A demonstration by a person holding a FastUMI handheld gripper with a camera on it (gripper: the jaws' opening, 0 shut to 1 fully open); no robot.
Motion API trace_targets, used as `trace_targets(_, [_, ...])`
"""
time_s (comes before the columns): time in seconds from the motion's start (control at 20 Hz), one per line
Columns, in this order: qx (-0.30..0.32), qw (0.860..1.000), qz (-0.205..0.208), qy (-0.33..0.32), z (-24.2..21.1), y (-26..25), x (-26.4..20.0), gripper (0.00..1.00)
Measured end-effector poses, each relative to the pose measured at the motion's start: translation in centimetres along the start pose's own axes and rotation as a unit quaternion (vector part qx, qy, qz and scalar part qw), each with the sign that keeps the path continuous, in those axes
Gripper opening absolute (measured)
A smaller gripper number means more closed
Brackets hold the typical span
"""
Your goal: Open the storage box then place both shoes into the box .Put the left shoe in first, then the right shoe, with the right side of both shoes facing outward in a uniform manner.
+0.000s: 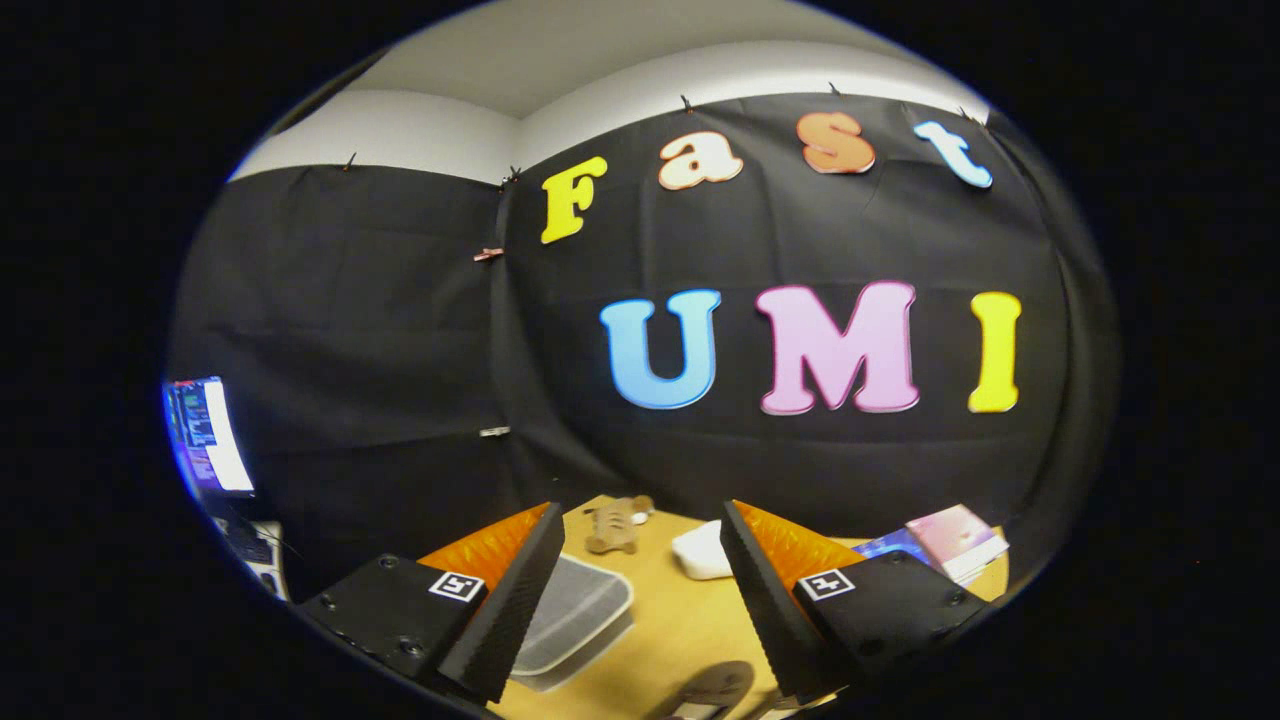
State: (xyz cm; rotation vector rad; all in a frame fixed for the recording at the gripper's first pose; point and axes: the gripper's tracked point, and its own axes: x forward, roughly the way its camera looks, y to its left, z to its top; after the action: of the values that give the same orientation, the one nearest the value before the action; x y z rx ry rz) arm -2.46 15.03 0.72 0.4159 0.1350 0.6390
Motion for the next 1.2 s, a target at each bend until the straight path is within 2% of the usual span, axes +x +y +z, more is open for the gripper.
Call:
trace_targets(0.1, [0.053,0.996,0.056,0.045,-2.9,1.9,1.0,0.98])
trace_targets(0.2, [0.151,0.978,0.109,0.092,-5.8,3.8,2.1,0.98])
trace_targets(0.3, [0.257,0.945,0.134,0.149,-8.7,4.9,3.0,0.98])
trace_targets(0.35, [0.311,0.922,0.144,0.181,-10.5,5.4,3.3,0.98])
trace_targets(0.55, [0.445,0.84,0.164,0.264,-17.2,5.5,5.0,0.98])
trace_targets(0.6, [0.464,0.824,0.168,0.279,-18.8,5.6,5.3,0.98])
trace_targets(0.65, [0.473,0.814,0.167,0.294,-20.3,5.5,5.5,0.97])
trace_targets(0.9, [0.507,0.773,0.183,0.335,-26.5,6.4,6.9,0.97])
trace_targets(1.1, [0.544,0.738,0.21,0.338,-27.8,7.2,7.9,0.95])
trace_targets(1.2, [0.56,0.725,0.226,0.331,-28.0,7.8,8.3,0.94])
